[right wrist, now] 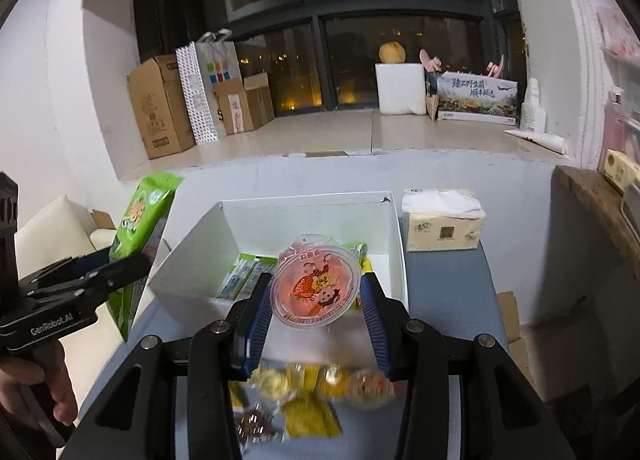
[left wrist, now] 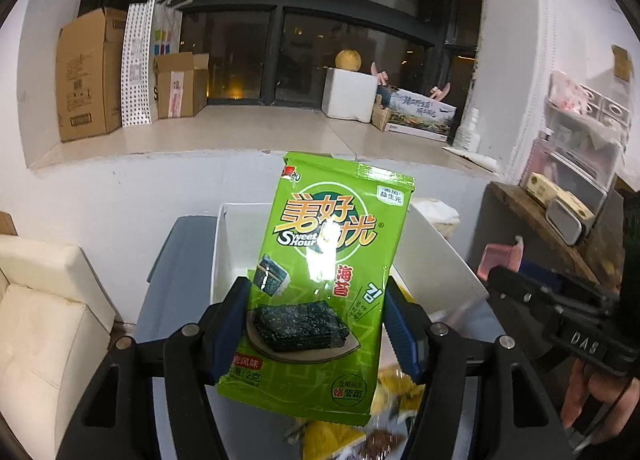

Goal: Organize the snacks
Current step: 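Grasp an orange jelly cup with the right gripper while the left gripper holds the seaweed pack, then release the seaweed pack and jelly cup into the white box, then grasp a yellow pouch with the right gripper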

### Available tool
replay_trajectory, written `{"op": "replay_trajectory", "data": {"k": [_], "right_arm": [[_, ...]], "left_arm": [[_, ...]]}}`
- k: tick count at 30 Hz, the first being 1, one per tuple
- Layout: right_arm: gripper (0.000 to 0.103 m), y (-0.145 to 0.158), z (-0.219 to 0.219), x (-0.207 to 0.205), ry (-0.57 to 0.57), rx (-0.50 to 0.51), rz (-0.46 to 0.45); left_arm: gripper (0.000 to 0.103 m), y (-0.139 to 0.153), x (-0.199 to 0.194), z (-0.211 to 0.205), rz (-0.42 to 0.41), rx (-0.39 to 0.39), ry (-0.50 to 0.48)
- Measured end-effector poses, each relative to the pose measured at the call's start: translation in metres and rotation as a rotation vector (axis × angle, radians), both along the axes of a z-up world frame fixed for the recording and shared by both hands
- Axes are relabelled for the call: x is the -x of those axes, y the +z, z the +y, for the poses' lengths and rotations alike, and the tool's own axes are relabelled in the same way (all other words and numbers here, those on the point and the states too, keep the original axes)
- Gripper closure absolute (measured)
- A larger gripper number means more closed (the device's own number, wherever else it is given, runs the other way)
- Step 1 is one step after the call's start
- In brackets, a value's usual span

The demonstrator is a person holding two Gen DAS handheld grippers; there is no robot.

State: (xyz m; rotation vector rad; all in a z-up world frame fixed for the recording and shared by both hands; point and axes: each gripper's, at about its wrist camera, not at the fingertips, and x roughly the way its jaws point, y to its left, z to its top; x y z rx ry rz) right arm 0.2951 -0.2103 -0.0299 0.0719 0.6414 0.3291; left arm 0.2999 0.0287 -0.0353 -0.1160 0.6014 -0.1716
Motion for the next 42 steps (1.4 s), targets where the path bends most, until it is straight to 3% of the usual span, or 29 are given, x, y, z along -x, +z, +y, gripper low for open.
{"op": "replay_trajectory", "data": {"k": [6,8,10,13,15,24,31,36,42], "right_arm": [[0.055,-0.02,0.008,-0.049,-0.002,-0.002,0.066],[0.055,-0.026,0.007,-0.058,-0.004,-0.018,0.076],[0.052,-0.034,0.008,-0.068,0.002,-0.017,0.099],[0.0,-0.039,0.005,-0.075,-0.03,-0.004,0.121],[0.0,-0.037,0.0,-0.07,-0.02,-0.043,0.096],[0.0,-0.032,-0.007,-0.05,-0.013,-0.042,0.077],[0.0,-0.031,-0.019,-0.002,0.013,-0.084,0.075],[0.0,-0.053,-0.016,0.041,0.051,-0.035,0.094],[0.0,-0.097,-0.004,0.063,0.074,0.015,0.167]], "left_arm": [[0.026,-0.012,-0.042,-0.004,0.031,-0.066,0.035],[0.019,-0.017,-0.049,-0.004,0.042,-0.082,0.037],[0.002,-0.025,-0.059,-0.001,0.078,-0.081,0.043],[0.001,-0.034,-0.063,0.004,0.094,-0.077,0.06],[0.001,-0.037,-0.063,0.007,0.102,-0.065,0.049],[0.001,-0.035,-0.044,0.009,0.102,-0.035,0.039],[0.0,-0.039,0.012,0.015,0.103,-0.006,0.019],[0.0,-0.065,0.064,0.016,0.133,-0.034,0.028],[0.0,-0.085,0.097,0.013,0.147,-0.044,0.022]]}}
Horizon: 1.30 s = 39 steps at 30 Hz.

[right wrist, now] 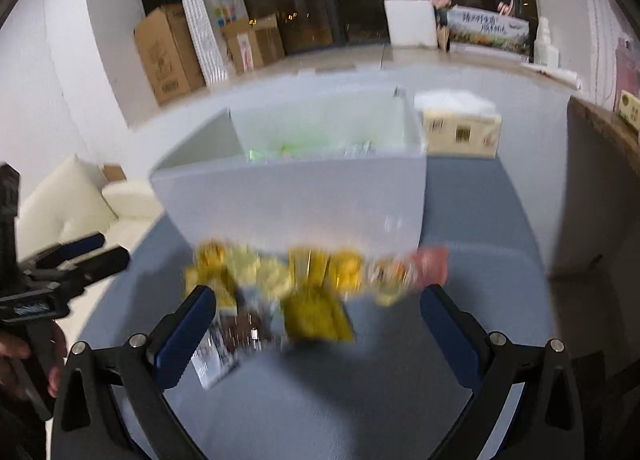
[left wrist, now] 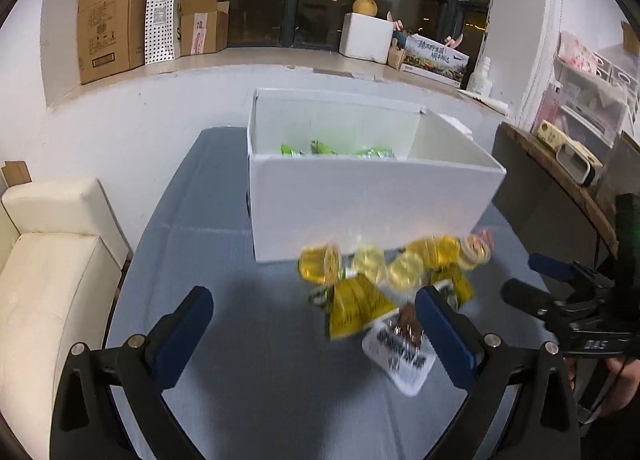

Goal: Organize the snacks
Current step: 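Grasp a yellow pouch with the right gripper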

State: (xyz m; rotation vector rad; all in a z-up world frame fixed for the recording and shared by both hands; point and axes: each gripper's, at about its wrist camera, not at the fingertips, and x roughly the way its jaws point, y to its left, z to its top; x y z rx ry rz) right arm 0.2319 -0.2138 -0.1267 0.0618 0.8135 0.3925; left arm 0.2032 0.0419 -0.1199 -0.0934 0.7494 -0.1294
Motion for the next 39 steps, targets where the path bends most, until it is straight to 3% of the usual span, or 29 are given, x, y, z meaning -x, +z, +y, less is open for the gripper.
{"op": "replay_trajectory", "data": {"k": [16,18,19,21,22,29,35,39], "right_arm": [[0.0,-0.059,0.02,-0.04,-0.015,-0.017,0.164],[0.001,-0.06,0.023,-0.041,-0.015,-0.01,0.146],[0.01,-0.06,0.024,-0.042,-0.014,-0.003,0.145],[0.043,-0.059,0.029,-0.039,-0.008,0.028,0.127],[0.053,-0.058,0.031,-0.038,-0.007,0.045,0.122],[0.056,-0.05,0.021,-0.023,-0.02,0.022,0.094],[0.056,-0.022,-0.006,0.001,-0.05,-0.047,0.038],[0.056,-0.003,-0.02,0.022,-0.063,-0.049,-0.013]], "left_arm": [[0.0,-0.022,0.02,0.013,0.042,0.014,0.022],[0.0,-0.025,0.02,0.015,0.05,0.017,0.023],[0.0,-0.026,0.02,0.015,0.052,0.017,0.024],[0.0,-0.029,0.017,0.016,0.061,0.018,0.026],[0.0,-0.031,0.016,0.016,0.065,0.019,0.028],[0.0,-0.036,0.004,0.006,0.083,0.026,0.008],[0.0,-0.04,-0.02,-0.014,0.106,0.063,0.015],[0.0,-0.047,-0.045,-0.035,0.118,0.022,0.046]]}}
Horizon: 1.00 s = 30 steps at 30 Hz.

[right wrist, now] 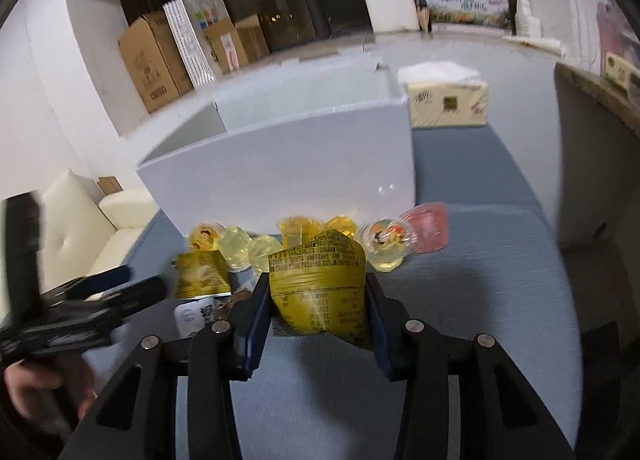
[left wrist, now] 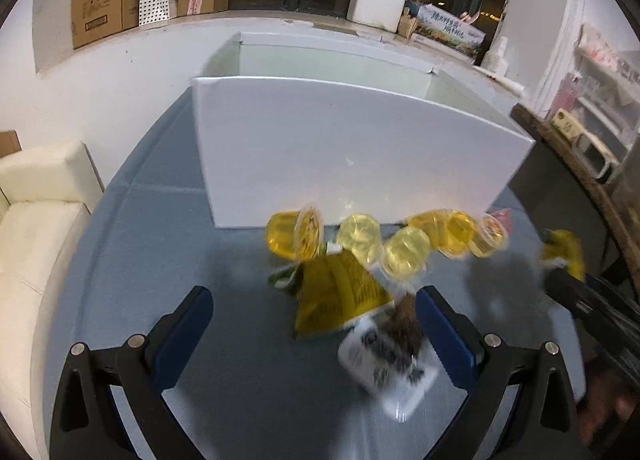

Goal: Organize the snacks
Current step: 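Grasp a yellow pouch with the right gripper, then grasp another yellow pouch with the left gripper while the right gripper holds its pouch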

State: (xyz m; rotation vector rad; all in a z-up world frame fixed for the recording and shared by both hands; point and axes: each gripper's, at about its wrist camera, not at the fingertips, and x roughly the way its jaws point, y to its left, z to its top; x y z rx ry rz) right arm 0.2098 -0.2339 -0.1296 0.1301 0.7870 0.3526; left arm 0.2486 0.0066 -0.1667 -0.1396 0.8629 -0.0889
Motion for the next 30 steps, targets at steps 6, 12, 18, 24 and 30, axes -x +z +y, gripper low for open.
{"op": "replay_trajectory", "data": {"k": [6,12,18,24,30], "right_arm": [[0.056,0.012,-0.011,0.011,-0.024,-0.004,-0.023],[0.056,0.006,-0.017,0.017,-0.021,-0.016,-0.01],[0.056,0.001,-0.017,0.02,-0.011,-0.032,0.0],[0.056,0.0,-0.012,0.022,0.002,-0.048,0.001],[0.056,0.01,-0.005,0.024,0.019,-0.055,-0.02]], "left_arm": [[0.0,-0.015,-0.029,-0.014,0.053,-0.032,0.083],[0.015,-0.034,-0.038,-0.024,0.09,-0.075,0.057],[0.043,-0.031,-0.026,-0.026,0.055,-0.076,0.049],[0.046,-0.022,-0.004,-0.026,0.019,-0.078,0.026],[0.047,0.013,0.023,-0.024,-0.075,-0.064,-0.01]]}}
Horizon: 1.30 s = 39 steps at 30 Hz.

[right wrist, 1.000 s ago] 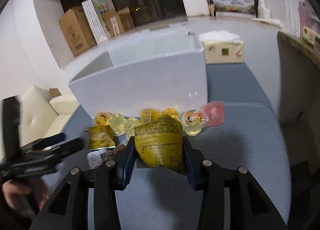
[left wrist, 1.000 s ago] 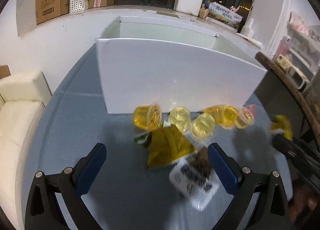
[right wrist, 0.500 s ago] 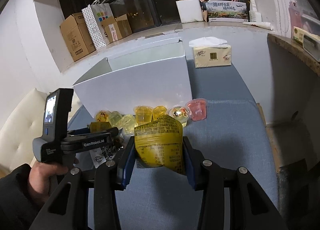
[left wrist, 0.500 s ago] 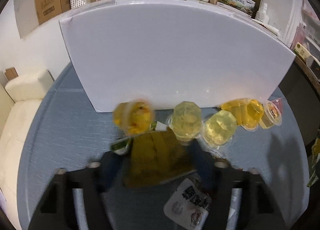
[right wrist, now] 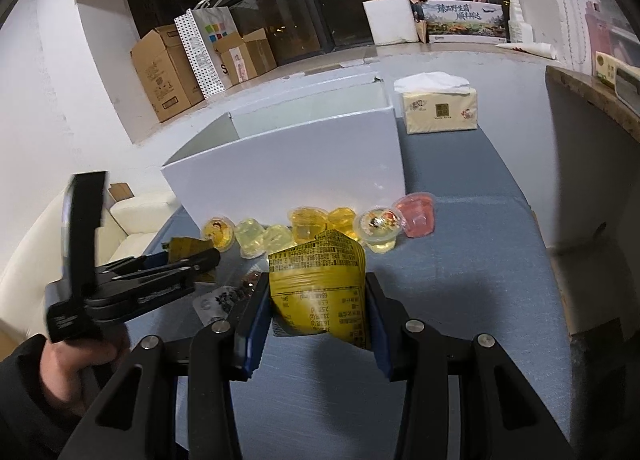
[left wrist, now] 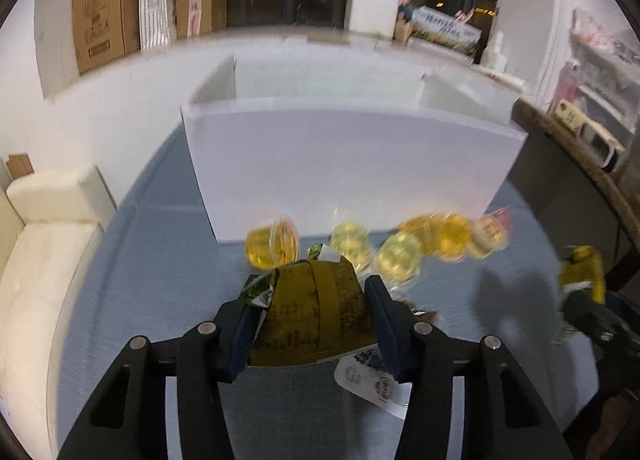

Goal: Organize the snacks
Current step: 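Grasp another yellow pouch with the left gripper while the right gripper holds its pouch, then lower both pouches over the white box and open both grippers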

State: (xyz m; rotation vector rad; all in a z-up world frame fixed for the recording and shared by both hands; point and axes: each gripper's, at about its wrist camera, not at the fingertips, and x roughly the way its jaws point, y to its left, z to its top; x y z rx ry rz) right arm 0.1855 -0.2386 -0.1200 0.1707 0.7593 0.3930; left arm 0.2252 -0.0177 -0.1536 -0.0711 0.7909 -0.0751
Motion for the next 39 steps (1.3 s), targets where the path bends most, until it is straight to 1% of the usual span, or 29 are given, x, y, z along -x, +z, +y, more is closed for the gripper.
{"op": "replay_trajectory", "data": {"k": [2,4,9,13,15,18,21,24,26,27,28,30,31,32,35,39], "right_arm": [[0.056,0.006,0.003,-0.002,0.004,0.002,-0.012],[0.056,0.014,0.008,-0.008,0.012,0.006,-0.03],[0.056,0.039,0.019,-0.035,0.023,0.019,-0.084],[0.056,0.062,0.03,-0.072,0.015,0.024,-0.122],[0.056,0.07,0.035,-0.086,0.013,0.032,-0.139],[0.056,0.079,0.044,-0.113,0.012,0.049,-0.151],[0.056,0.078,0.05,-0.136,0.005,0.055,-0.135],[0.056,0.073,0.052,-0.152,-0.007,0.066,-0.12],[0.056,0.067,0.051,-0.161,-0.012,0.071,-0.103],[0.055,0.063,0.051,-0.166,-0.017,0.073,-0.09],[0.05,0.059,0.05,-0.169,-0.02,0.074,-0.079],[0.033,0.053,0.047,-0.175,-0.031,0.076,-0.055],[0.014,0.05,0.045,-0.177,-0.039,0.072,-0.049],[0.006,0.05,0.043,-0.178,-0.049,0.068,-0.049],[0.006,0.051,0.037,-0.177,-0.062,0.044,-0.058],[0.006,0.056,0.034,-0.169,-0.045,0.031,-0.066]], "left_arm": [[0.047,0.016,0.008,0.002,-0.038,-0.002,-0.014],[0.047,0.039,0.004,0.006,-0.079,0.003,-0.03],[0.046,0.081,-0.021,0.016,-0.147,0.012,-0.047],[0.046,0.104,-0.052,0.02,-0.197,-0.011,-0.052],[0.046,0.109,-0.062,0.025,-0.202,-0.013,-0.055],[0.046,0.108,-0.082,0.028,-0.202,-0.018,-0.056],[0.046,0.104,-0.102,0.032,-0.19,-0.026,-0.056],[0.046,0.098,-0.113,0.034,-0.183,-0.028,-0.057],[0.044,0.092,-0.122,0.036,-0.169,-0.025,-0.06],[0.037,0.09,-0.125,0.036,-0.163,-0.031,-0.053],[0.02,0.087,-0.127,0.036,-0.159,-0.041,-0.042],[0.002,0.083,-0.128,0.038,-0.168,-0.035,-0.046],[0.0,0.081,-0.127,0.038,-0.174,-0.038,-0.047],[0.0,0.08,-0.126,0.039,-0.172,-0.044,-0.051],[0.0,0.078,-0.126,0.038,-0.154,-0.05,-0.062],[0.0,0.078,-0.119,0.036,-0.138,-0.037,-0.071]]}}
